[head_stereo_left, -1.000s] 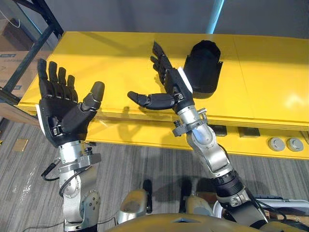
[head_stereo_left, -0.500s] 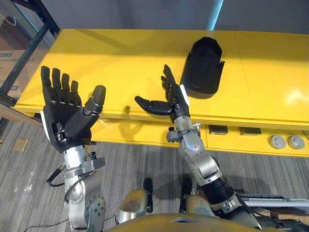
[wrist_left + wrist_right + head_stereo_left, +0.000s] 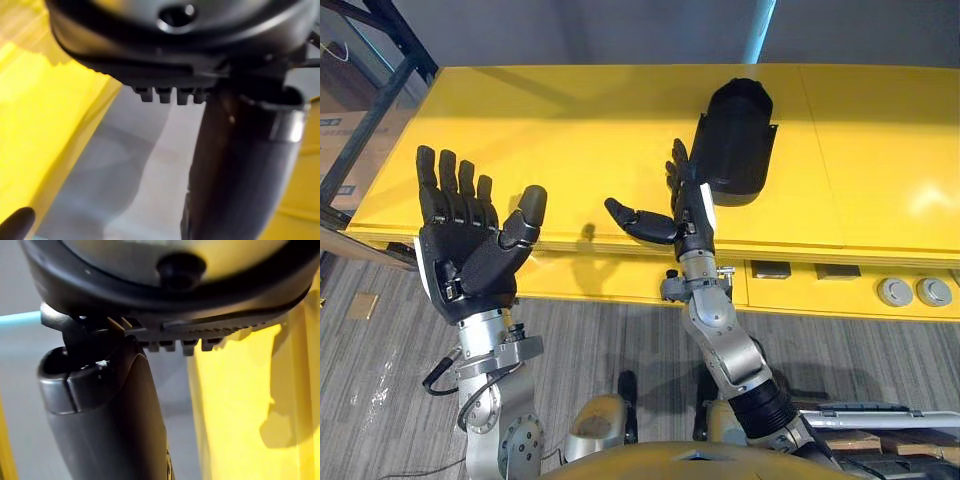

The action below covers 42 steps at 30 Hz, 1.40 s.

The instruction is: Walk over and take three plastic housings, then place them on the shelf

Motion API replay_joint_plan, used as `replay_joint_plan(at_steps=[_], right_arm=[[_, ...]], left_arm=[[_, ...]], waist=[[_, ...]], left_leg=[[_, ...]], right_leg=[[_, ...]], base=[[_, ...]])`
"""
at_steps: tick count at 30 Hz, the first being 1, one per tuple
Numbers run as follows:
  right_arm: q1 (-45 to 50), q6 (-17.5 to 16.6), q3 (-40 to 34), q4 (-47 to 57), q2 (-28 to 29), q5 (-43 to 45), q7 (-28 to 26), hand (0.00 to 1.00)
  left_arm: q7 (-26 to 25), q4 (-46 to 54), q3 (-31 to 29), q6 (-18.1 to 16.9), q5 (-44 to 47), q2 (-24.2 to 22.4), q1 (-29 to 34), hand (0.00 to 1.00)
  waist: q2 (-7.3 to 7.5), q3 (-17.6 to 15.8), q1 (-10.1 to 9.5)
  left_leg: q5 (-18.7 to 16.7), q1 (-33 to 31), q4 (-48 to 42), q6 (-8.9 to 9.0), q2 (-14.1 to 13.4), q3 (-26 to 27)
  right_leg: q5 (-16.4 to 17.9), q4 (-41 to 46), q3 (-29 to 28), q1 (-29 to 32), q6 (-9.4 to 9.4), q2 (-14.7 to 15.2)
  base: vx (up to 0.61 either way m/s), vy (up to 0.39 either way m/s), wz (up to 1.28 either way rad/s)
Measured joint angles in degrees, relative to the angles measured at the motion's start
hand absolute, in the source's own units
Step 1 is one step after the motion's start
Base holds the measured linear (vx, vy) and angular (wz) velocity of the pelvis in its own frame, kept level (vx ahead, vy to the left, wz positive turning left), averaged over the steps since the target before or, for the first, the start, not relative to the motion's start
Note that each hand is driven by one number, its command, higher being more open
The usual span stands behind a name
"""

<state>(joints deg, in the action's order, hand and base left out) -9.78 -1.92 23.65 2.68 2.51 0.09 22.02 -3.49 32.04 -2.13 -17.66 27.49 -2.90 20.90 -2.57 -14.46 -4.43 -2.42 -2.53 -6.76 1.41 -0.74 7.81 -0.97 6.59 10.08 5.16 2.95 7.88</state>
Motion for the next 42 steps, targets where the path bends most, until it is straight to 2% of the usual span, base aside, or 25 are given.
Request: replay_joint_plan(at_steps=[7,19,30,33,36,39,42], right_arm=[[1.59,0.0,-0.8,0.11,-0.08,-1.87,1.83,1.0],[4.56,0.0,-2.94,0.67,-0.21,-1.86,1.63,1.0],[4.99,-0.05,-2.89,2.79,-0.24,-2.14,-1.06,1.0],[5.03,-0.58,-2.88,2.79,-0.25,-1.98,-4.08,1.0],[5.02,-2.85,-2.52,2.89,-0.3,-1.64,-8.03,1.0],[5.97,-4.18,-0.88,7.55,-0.8,-0.35,-11.83,1.0],[7.42,-7.84,0.64,13.19,-2.47,2.87,-15.47,1.0]], left_arm=[[0.3,0.0,1.9,0.0,0.0,-0.27,0.07,1.0],[0.88,0.0,3.54,-0.03,-0.01,-0.84,1.95,1.0],[1.18,0.0,4.13,-0.03,0.0,-0.88,2.11,1.0],[1.18,0.0,4.13,-0.02,-0.01,-0.87,2.11,1.0],[1.22,-0.01,4.12,-0.01,-0.05,-0.84,2.11,1.0],[1.82,0.0,4.08,-0.01,-0.07,-0.62,2.1,1.0],[2.23,-0.01,4.0,-0.01,-0.11,-0.19,2.1,1.0]], waist=[[-0.41,2.01,0.03],[-0.42,4.1,0.06],[-0.41,4.81,0.09],[-0.41,5.48,0.19],[-0.34,5.89,0.24],[-0.27,6.15,0.62],[0.4,7.28,1.31]], left_leg=[[-0.01,0.0,0.18,0.02,-0.04,1.08],[0.01,0.28,0.36,-0.01,-0.03,1.54],[0.36,1.08,1.24,-0.01,0.05,1.89],[0.37,1.08,1.31,-0.02,0.07,1.88],[0.4,1.13,1.46,0.0,0.08,1.8],[0.43,1.27,1.77,-0.02,0.17,1.61],[0.39,1.43,2.09,-0.02,0.21,1.76]], right_leg=[[-0.02,0.28,-0.96,0.77,0.05,-0.01],[-0.16,0.23,-1.28,0.74,0.23,-0.01],[-0.17,0.2,-1.65,0.54,0.25,-0.04],[-0.21,0.08,-1.67,0.54,0.28,-0.05],[-0.37,-0.59,-1.68,0.2,0.44,-0.14],[-0.93,-2.01,-1.71,-0.52,0.77,-0.25],[-1.99,-4.3,-1.85,-1.53,0.83,-0.5]], base=[[-0.01,0.006,-0.07],[0.0,0.0,0.0],[0.0,0.002,-0.02],[0.0,0.0,0.0],[0.0,0.0,0.0],[0.0,0.007,0.03],[0.02,0.008,-0.02]])
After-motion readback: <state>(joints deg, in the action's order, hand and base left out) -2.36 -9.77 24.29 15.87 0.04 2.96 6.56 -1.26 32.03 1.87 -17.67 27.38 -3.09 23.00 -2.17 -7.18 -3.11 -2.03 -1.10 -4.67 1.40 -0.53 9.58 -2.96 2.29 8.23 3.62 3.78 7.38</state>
